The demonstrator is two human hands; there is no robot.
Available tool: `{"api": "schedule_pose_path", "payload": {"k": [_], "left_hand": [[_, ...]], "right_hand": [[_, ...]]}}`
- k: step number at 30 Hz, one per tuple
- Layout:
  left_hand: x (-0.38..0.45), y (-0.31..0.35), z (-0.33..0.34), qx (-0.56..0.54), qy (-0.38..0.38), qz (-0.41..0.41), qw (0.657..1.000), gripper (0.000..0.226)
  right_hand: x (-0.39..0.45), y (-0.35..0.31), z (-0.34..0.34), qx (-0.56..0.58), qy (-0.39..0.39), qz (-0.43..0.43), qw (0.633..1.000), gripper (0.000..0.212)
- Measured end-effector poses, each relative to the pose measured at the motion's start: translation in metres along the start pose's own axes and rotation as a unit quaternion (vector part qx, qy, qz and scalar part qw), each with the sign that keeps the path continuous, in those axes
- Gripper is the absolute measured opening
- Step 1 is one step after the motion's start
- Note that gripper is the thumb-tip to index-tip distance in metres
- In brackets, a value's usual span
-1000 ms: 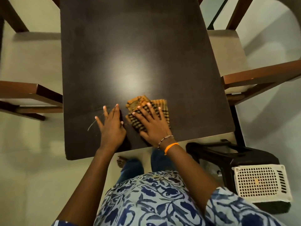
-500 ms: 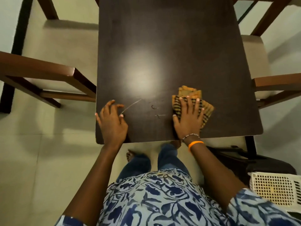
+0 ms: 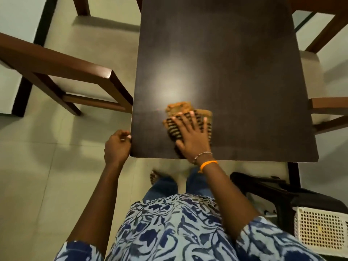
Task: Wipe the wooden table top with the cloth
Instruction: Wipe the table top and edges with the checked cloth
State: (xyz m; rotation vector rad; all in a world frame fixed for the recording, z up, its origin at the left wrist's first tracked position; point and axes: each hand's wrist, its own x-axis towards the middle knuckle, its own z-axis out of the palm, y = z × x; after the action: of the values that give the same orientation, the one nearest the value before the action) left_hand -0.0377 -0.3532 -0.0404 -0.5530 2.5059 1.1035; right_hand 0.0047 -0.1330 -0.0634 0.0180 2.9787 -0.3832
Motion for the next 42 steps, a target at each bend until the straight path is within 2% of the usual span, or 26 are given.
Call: {"api": "schedule_pose_path", "payload": {"k": [4,7,10,12,15,18,22,24,27,31,33,36,39,42], "left_hand": [[0.001,-0.005,-0.001,-0.011,-0.007,0.005,1.000,0.023],[0.006,-0.010,-0.003,-0.041,-0.036,0.004,0.998,0.020],[0.012,-0.012,-0.004,-0.042,-0.057,-0.009,0.997,0.017],[0.013,-0.013,-0.004,-0.017,-0.061,0.000,0.998,0.016],[0.017,-0.014,-0.006,-0.022,-0.076,0.009,0.997,0.016],[0.019,-0.012,-0.012,-0.081,-0.115,0.002,0.990,0.015],[0.019,-0.009,-0.023,-0.133,-0.197,-0.017,0.971,0.025],[0.021,-0.009,-0.026,-0.133,-0.218,-0.031,0.966,0.028],[0.025,-0.012,-0.027,-0.124,-0.237,-0.041,0.963,0.028],[0.029,-0.014,-0.027,-0.109,-0.253,-0.043,0.960,0.026],[0.031,-0.013,-0.027,-0.104,-0.248,-0.043,0.962,0.024],[0.034,-0.013,-0.025,-0.094,-0.238,-0.047,0.966,0.020],[0.035,-0.014,-0.024,-0.099,-0.241,-0.051,0.964,0.018],[0.033,-0.016,-0.024,-0.123,-0.229,-0.055,0.964,0.020]], "right_hand": [[-0.019,0.079,-0.021,0.000,0.044,0.203,0.978,0.077],[-0.022,0.100,-0.027,0.013,0.044,0.254,0.966,0.074],[-0.009,0.072,-0.021,0.023,0.054,0.286,0.956,0.071],[0.003,0.035,-0.013,0.023,0.042,0.247,0.968,0.073],[0.028,-0.041,0.007,0.040,-0.001,0.111,0.993,0.074],[0.044,-0.099,0.019,0.024,-0.054,-0.035,0.998,0.069],[0.053,-0.074,0.014,-0.004,-0.058,-0.110,0.992,0.071],[0.049,-0.041,0.007,-0.007,-0.037,-0.066,0.997,0.075],[0.038,0.022,-0.008,-0.004,0.006,0.078,0.997,0.079],[0.033,0.058,-0.020,0.030,0.081,0.307,0.948,0.069],[0.042,0.042,-0.018,0.048,0.095,0.355,0.929,0.066],[0.064,-0.004,-0.009,0.034,0.061,0.305,0.950,0.068],[0.087,-0.068,0.008,0.034,0.028,0.165,0.985,0.069],[0.111,-0.117,0.018,0.040,0.000,0.054,0.998,0.066]]}}
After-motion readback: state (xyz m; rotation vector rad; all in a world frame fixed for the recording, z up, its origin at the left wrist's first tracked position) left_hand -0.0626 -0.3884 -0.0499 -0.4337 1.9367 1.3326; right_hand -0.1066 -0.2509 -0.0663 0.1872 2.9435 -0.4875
